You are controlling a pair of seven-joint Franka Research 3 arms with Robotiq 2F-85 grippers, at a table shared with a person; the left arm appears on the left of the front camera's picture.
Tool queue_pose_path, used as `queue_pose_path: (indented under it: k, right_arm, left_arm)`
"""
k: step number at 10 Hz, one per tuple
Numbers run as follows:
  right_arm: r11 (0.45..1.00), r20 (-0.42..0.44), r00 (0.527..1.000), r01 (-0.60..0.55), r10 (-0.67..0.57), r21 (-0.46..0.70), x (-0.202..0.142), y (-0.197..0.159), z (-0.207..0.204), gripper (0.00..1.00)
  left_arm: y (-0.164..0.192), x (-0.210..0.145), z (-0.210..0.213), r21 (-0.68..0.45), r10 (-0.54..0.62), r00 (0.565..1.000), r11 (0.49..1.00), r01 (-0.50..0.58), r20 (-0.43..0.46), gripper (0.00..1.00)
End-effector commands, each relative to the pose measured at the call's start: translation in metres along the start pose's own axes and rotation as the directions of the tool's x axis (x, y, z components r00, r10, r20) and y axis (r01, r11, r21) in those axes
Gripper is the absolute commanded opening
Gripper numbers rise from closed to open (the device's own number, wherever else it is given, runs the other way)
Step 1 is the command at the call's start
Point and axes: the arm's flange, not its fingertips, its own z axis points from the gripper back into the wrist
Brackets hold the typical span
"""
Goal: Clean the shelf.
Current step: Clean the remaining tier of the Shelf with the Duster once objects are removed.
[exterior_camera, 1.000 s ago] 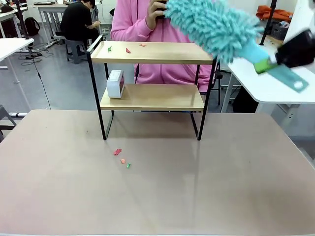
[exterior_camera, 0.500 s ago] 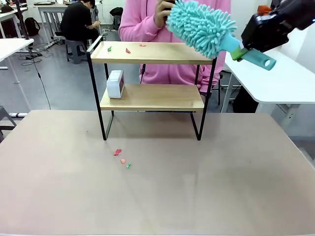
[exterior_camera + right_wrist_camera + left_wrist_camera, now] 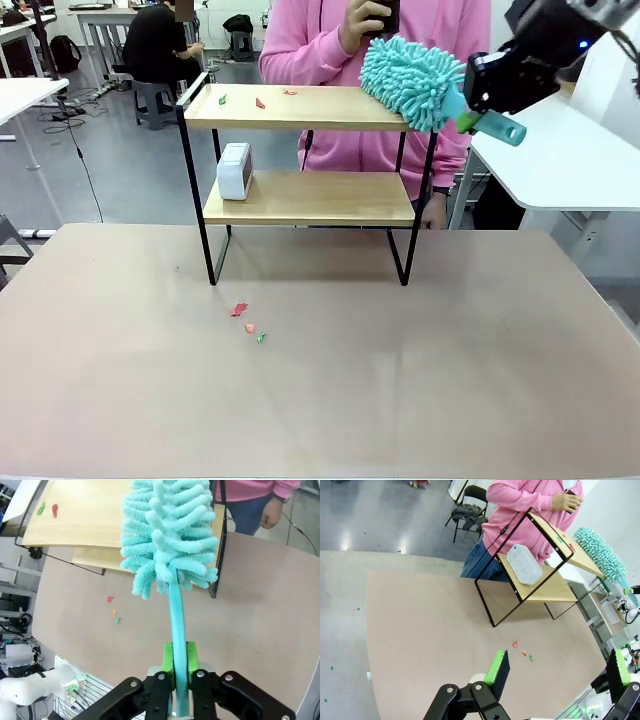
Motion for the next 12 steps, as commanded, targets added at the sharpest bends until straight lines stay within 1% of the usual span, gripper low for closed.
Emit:
queue_pose_path:
  k: [1,5,6,7,8,10,11,12]
  right_arm:
    - [1.000,-0.017,1.000,-0.017,0.017,0.000,0.016,0.017,-0.004,0.12]
    - [0.995,-0.061,0.993,-0.100,0.101,0.011,0.048,0.056,-0.030,0.12]
    - [0.990,-0.085,0.986,-0.140,0.142,0.024,0.057,0.070,-0.040,0.12]
    - [0.986,-0.101,0.981,-0.163,0.167,0.046,0.062,0.078,-0.045,0.12]
    - [0.975,-0.123,0.970,-0.197,0.208,0.099,0.066,0.087,-0.049,0.12]
    - [0.954,-0.143,0.950,-0.255,0.277,0.160,0.069,0.098,-0.053,0.12]
    - [0.937,-0.143,0.936,-0.291,0.321,0.195,0.070,0.101,-0.053,0.12]
    - [0.917,-0.170,0.913,-0.332,0.372,0.222,0.071,0.101,-0.054,0.12]
  left_arm:
    - [-0.001,0.001,-0.001,-0.016,-0.024,1.000,1.000,0.024,0.017,1.00]
    - [-0.001,0.001,-0.001,-0.016,-0.024,1.000,1.000,0.024,0.017,1.00]
    - [-0.001,0.001,-0.001,-0.016,-0.024,1.000,1.000,0.024,0.017,1.00]
    - [-0.001,0.001,-0.001,-0.016,-0.024,1.000,1.000,0.024,0.017,1.00]
    - [-0.001,0.001,-0.001,-0.016,-0.024,1.000,1.000,0.024,0.017,1.00]
    - [-0.001,0.001,-0.001,-0.016,-0.024,1.000,1.000,0.024,0.017,1.00]
    - [-0.001,0.001,-0.001,-0.016,-0.024,1.000,1.000,0.024,0.017,1.00]
    - [-0.001,0.001,-0.001,-0.016,-0.024,1.000,1.000,0.024,0.017,1.00]
